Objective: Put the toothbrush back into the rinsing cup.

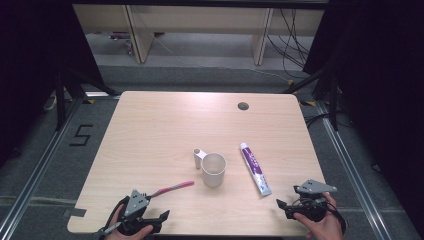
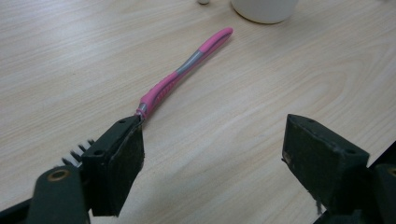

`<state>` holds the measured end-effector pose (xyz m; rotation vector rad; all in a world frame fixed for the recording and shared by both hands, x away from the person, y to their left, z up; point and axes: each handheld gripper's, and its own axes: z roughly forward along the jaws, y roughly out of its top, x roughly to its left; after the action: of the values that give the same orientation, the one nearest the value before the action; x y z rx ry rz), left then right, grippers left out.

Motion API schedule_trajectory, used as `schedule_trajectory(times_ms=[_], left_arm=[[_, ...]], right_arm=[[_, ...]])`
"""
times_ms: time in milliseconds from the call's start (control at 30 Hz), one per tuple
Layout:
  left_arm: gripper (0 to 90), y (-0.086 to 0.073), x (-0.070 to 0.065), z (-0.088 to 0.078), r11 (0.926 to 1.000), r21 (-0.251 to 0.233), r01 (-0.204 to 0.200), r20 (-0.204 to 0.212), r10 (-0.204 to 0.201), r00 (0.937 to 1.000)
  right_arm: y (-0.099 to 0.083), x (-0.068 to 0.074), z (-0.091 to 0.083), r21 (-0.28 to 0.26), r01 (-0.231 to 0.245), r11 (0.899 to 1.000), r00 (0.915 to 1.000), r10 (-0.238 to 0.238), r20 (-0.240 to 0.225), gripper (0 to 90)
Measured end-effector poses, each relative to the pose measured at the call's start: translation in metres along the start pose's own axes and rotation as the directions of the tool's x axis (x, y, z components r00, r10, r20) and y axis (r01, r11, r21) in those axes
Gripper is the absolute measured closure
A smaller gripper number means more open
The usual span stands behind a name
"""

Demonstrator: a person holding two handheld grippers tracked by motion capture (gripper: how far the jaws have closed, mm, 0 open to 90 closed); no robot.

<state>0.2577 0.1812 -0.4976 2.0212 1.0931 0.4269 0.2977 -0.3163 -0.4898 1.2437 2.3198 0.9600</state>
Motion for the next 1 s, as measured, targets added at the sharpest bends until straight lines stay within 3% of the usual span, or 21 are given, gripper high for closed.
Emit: schedule_trajectory(times_ms=[133,200,300,400,433,467,500,567,600,667,733,767,800,867,900,967,1000], left_arm=[[20.7,0.0,0.001,-0.002,1.0,0.0,-0.003,-0.001,0.003,1.0],[20.9,0.0,0.003,-0.002,1.0,0.006,-0.007,-0.004,0.007,1.0],[21.8,0.0,0.004,-0.002,1.0,0.003,-0.007,-0.023,0.007,0.9997],[28.9,0.0,0.005,-0.003,0.9999,-0.001,-0.013,-0.015,0.013,0.9998],[28.9,0.0,0.006,-0.004,0.9994,0.008,-0.032,-0.009,0.032,0.9994],[31.9,0.0,0.006,-0.003,0.9997,0.006,-0.023,-0.008,0.023,0.9997],[41.7,-0.001,0.008,-0.004,0.9992,0.01,-0.038,-0.009,0.038,0.9992],[44.8,-0.002,0.009,-0.004,0.9985,0.011,-0.053,-0.008,0.053,0.9986],[55.8,-0.003,0.01,-0.005,0.9975,0.016,-0.068,-0.001,0.068,0.9977],[59.9,-0.003,0.01,-0.006,0.9972,0.008,-0.075,-0.003,0.075,0.9972],[71.5,-0.002,0.012,-0.008,0.995,0.019,-0.098,-0.026,0.098,0.9948],[73.5,-0.002,0.012,-0.008,0.995,0.019,-0.098,-0.026,0.098,0.9948],[75.2,-0.003,0.014,-0.009,0.9948,0.022,-0.099,-0.032,0.1,0.9945],[77.4,-0.003,0.018,-0.009,0.995,0.036,-0.093,-0.033,0.094,0.995],[78.7,-0.005,0.02,-0.009,0.9959,0.034,-0.084,-0.03,0.085,0.9959],[81.9,-0.007,0.025,-0.009,0.9959,0.045,-0.079,-0.042,0.08,0.9959],[82.4,-0.007,0.025,-0.009,0.9959,0.045,-0.079,-0.042,0.08,0.9959]], right_arm=[[0.0,-0.001,0.001,-0.005,0.021,1.0,0.9998,-0.021,-0.006,19.3],[0.0,0.0,0.0,0.001,-0.003,1.0,1.0,0.003,-0.004,19.6],[0.0,0.0,0.0,-0.001,0.001,1.0,1.0,-0.001,-0.002,19.7],[-0.001,0.0,0.0,0.001,0.0,1.0,1.0,0.0,0.001,20.0],[0.0,0.0,0.0,0.001,-0.003,1.0,1.0,0.003,-0.002,20.1],[0.0,0.001,0.0,0.005,-0.008,1.0,1.0,0.008,-0.003,20.1],[-0.001,0.0,0.001,-0.001,0.003,1.0,1.0,-0.003,-0.003,20.2],[0.0,0.0,0.001,0.001,0.002,1.0,1.0,-0.002,-0.009,20.3],[-0.001,0.002,0.001,0.002,-0.021,1.0,0.9998,0.021,0.0,20.4],[-0.001,0.001,0.001,-0.003,-0.01,1.0,0.9999,0.01,-0.003,20.4],[0.0,0.002,0.0,0.003,-0.02,1.0,0.9998,0.02,-0.008,20.8],[0.0,0.002,0.0,0.003,-0.02,1.0,0.9998,0.02,-0.008,20.8],[0.0,0.001,0.001,0.0,0.012,1.0,0.9999,-0.012,-0.005,20.8],[0.0,0.002,0.002,0.0,0.003,1.0,1.0,-0.003,-0.006,20.9],[0.0,-0.001,0.002,-0.008,0.037,0.999,0.9993,-0.037,-0.002,21.1],[0.0,0.0,0.003,0.004,0.034,0.999,0.9991,-0.034,-0.024,21.3],[0.0,0.0,0.004,0.0,0.036,0.999,0.9993,-0.036,-0.013,21.4]])
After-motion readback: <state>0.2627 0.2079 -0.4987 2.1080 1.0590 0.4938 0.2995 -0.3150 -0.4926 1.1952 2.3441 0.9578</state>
